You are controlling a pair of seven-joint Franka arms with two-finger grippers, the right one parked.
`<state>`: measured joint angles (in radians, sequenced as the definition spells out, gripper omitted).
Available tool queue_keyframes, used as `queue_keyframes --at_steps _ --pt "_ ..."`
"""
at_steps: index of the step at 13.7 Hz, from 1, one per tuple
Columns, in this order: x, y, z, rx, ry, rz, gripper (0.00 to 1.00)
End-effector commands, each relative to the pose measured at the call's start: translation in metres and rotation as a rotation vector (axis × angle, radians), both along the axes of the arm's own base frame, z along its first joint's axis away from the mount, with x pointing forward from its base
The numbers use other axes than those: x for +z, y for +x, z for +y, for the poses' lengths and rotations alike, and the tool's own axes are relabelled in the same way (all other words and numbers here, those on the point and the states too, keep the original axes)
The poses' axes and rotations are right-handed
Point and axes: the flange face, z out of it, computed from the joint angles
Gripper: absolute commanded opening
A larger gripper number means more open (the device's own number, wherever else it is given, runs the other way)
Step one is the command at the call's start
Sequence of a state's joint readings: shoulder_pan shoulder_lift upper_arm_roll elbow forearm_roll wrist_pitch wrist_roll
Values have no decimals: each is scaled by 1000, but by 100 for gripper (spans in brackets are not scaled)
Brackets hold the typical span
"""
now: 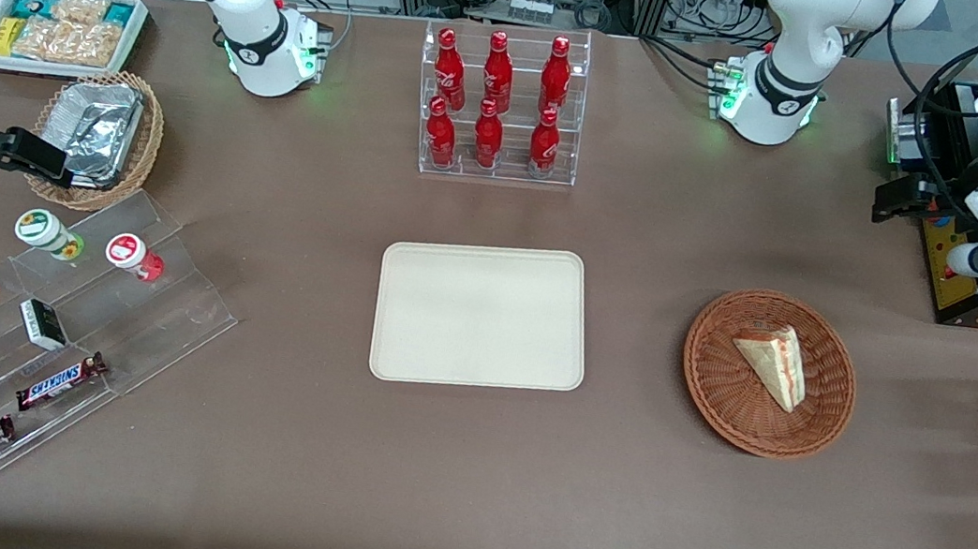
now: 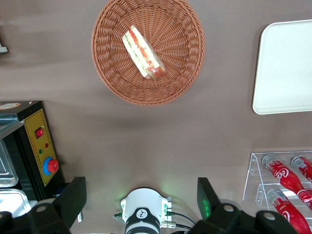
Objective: Place sandwich from basket to tray
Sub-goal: 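Move the left gripper over the wicker basket toward the sandwich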
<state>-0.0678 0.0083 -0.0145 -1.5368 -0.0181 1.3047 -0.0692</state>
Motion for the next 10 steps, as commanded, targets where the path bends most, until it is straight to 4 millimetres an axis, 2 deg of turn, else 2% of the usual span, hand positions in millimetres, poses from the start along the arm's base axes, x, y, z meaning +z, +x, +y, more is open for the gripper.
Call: queue_keyframes --at_steps 1,3,4,8,10 --pt "-1 -1 2 -6 -1 -7 100" --pt "-4 3 2 -4 -1 -23 100" --pt "-13 7 3 -3 2 -21 100" --pt "-65 17 11 18 -3 -6 100" --pt "-98 21 10 28 0 -4 100"
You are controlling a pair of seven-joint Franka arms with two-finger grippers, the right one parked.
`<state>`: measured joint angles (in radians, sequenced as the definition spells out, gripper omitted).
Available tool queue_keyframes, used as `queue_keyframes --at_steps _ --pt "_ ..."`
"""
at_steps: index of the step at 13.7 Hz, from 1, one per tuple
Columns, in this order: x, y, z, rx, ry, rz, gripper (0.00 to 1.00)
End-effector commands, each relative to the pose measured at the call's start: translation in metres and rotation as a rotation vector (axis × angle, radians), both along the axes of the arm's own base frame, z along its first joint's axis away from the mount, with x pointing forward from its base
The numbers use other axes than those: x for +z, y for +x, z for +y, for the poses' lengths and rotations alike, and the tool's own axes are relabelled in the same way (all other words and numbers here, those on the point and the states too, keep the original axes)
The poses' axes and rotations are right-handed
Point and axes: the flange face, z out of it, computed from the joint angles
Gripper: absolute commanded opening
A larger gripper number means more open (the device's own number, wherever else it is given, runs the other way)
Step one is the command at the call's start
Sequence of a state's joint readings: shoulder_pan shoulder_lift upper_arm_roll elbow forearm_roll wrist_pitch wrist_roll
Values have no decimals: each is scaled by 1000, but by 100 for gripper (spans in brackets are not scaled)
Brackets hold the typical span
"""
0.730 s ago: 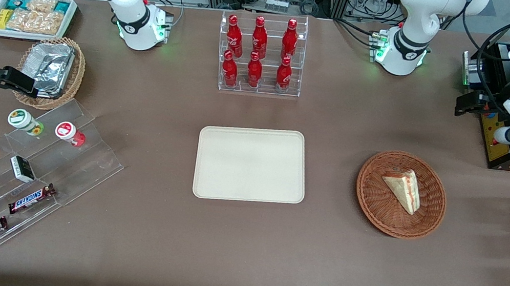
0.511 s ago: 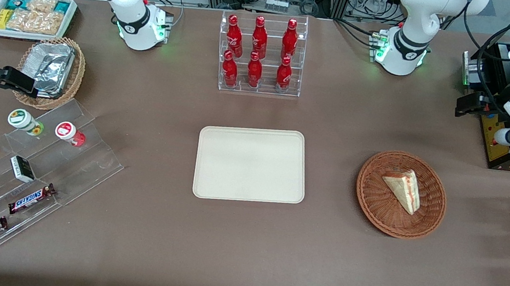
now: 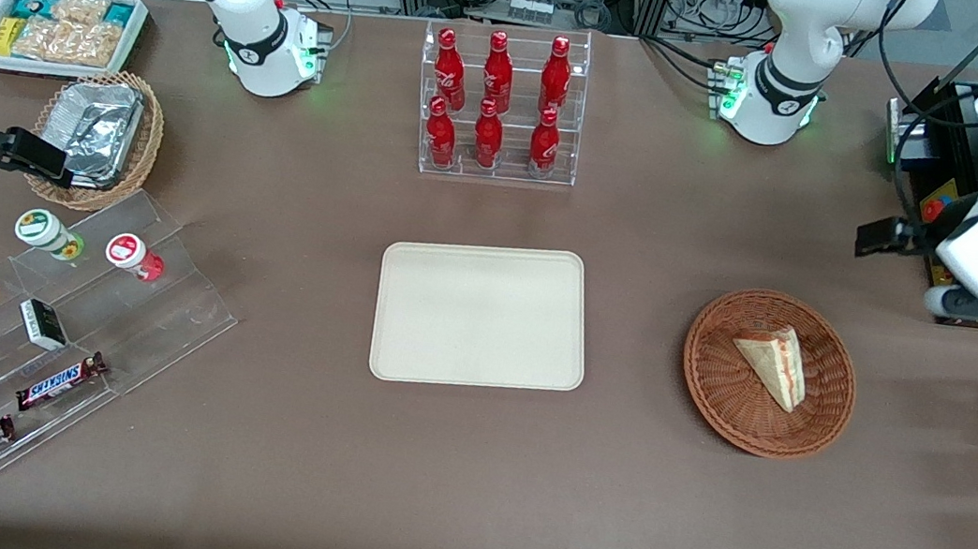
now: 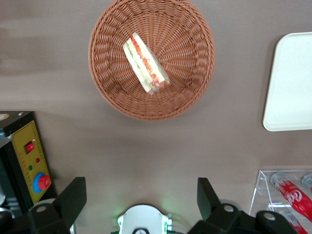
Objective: Place sandwich from basket to tray
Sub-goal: 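Move the left gripper over the wicker basket toward the sandwich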
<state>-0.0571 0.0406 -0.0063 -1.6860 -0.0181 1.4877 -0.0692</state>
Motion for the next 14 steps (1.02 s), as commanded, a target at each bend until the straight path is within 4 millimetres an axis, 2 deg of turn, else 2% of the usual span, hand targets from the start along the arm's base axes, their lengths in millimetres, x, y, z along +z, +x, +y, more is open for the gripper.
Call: queue_keyframes --at_steps 1,6,10,14 --pt "-42 1 0 10 1 -12 100" --pt "-114 8 1 25 1 -61 100" --pt "-154 13 2 28 -1 -87 100" --pt "-184 17 2 119 18 -85 100"
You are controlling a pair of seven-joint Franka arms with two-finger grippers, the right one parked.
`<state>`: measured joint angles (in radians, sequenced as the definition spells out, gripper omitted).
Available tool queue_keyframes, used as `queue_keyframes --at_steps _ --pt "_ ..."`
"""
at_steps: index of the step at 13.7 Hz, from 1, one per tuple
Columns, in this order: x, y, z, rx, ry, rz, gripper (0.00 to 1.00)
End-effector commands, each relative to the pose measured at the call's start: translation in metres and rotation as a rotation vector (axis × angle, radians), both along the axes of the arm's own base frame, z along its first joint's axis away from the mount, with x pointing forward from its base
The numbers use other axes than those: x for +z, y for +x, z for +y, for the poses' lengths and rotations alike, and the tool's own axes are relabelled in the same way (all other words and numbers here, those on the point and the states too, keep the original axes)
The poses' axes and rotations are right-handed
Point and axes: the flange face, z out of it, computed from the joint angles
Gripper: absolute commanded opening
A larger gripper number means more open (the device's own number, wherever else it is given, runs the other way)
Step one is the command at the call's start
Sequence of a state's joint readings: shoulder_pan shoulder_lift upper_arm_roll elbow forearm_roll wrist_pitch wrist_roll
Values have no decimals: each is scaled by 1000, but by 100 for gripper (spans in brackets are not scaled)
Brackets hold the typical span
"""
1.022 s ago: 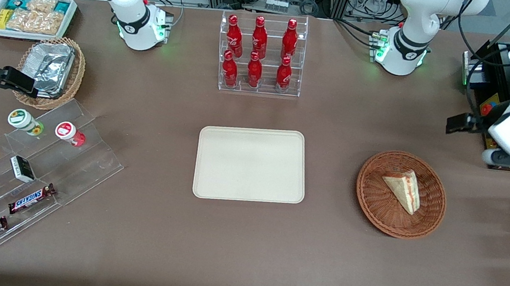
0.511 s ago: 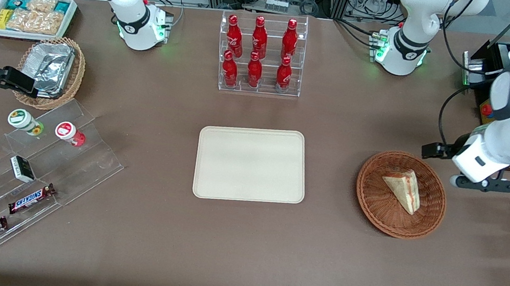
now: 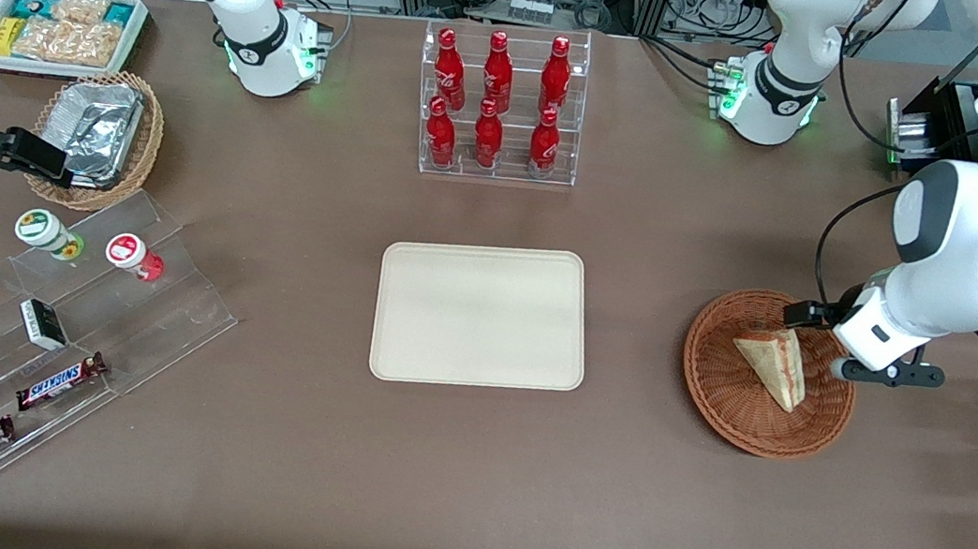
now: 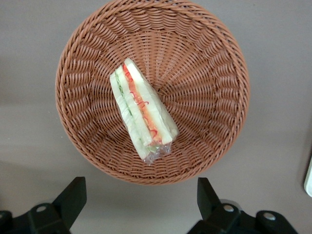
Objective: Place sandwich from basket to tray
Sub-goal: 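Lower the open left gripper around the wrapped sandwich in the basket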
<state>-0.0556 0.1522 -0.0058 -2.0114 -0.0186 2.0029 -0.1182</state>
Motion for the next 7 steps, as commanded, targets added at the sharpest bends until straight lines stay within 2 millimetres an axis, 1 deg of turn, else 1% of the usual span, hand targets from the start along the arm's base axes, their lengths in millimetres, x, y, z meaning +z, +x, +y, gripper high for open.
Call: queue_keyframes --at_steps 1,2,4,6,7 --pt "-13 0 1 115 18 1 100" --pt "-14 1 1 168 26 2 100" --pt "-22 0 0 303 44 -12 100" --pt "-39 -1 -3 464 60 -48 100" --pt "-44 -2 -5 517 62 -65 100"
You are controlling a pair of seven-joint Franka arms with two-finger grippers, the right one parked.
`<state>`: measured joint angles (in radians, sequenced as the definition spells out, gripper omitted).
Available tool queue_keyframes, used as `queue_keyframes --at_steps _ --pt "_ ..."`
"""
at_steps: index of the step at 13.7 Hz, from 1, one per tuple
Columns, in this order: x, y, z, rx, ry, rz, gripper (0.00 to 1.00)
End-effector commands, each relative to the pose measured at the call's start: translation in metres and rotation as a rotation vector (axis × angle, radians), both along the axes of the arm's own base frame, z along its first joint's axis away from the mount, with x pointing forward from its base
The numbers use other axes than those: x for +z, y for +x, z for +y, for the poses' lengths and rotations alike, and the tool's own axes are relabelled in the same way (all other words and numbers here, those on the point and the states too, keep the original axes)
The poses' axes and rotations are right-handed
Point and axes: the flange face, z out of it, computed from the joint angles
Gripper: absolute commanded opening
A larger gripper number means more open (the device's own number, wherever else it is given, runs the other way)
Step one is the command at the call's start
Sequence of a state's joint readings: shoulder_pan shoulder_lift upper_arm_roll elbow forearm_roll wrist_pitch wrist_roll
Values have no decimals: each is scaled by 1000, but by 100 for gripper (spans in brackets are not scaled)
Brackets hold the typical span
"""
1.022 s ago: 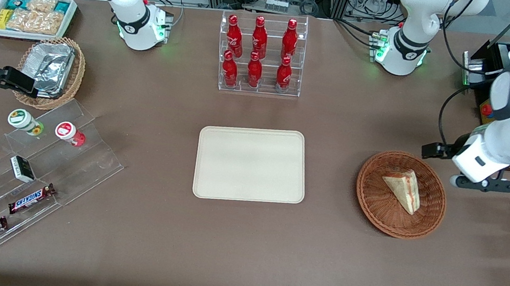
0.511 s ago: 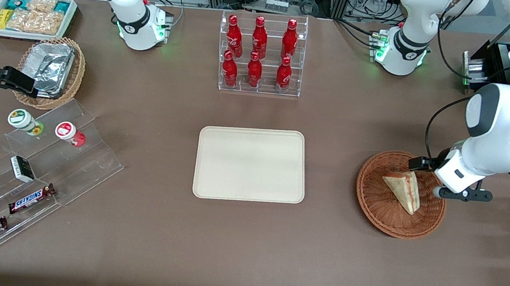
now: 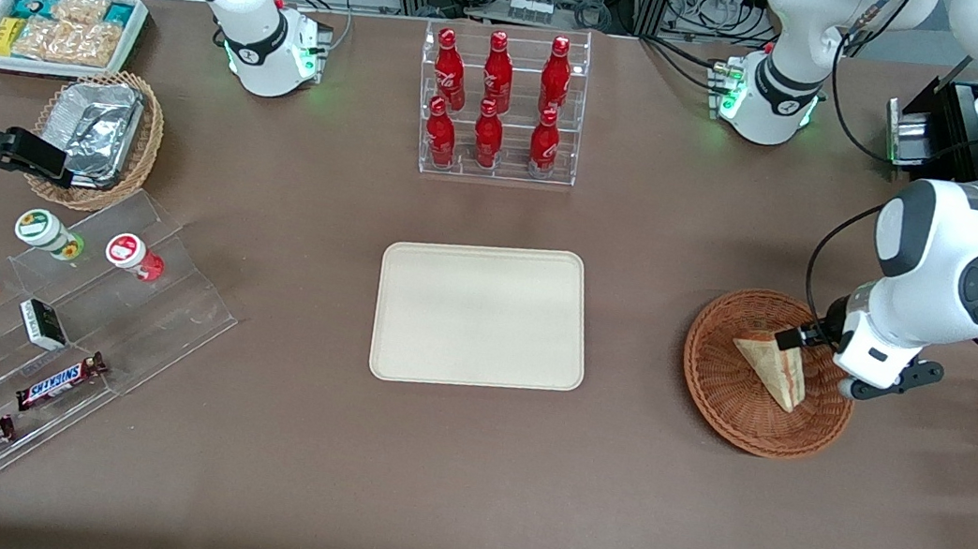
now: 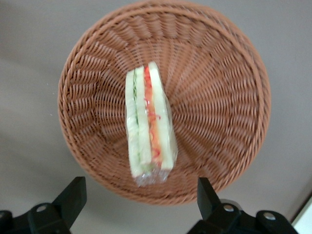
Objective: Place sandwich from basket to tray
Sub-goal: 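Lower the open left gripper around the wrapped sandwich in the basket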
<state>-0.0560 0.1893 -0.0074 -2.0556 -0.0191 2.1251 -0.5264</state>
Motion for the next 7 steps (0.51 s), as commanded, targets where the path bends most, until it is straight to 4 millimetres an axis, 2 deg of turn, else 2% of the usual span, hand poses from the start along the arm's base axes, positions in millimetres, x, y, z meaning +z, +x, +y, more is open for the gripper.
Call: queue_keyframes --at_steps 1,7 --pt "-18 -7 -4 137 13 -35 100" --pt "-41 -18 -7 227 17 -71 100"
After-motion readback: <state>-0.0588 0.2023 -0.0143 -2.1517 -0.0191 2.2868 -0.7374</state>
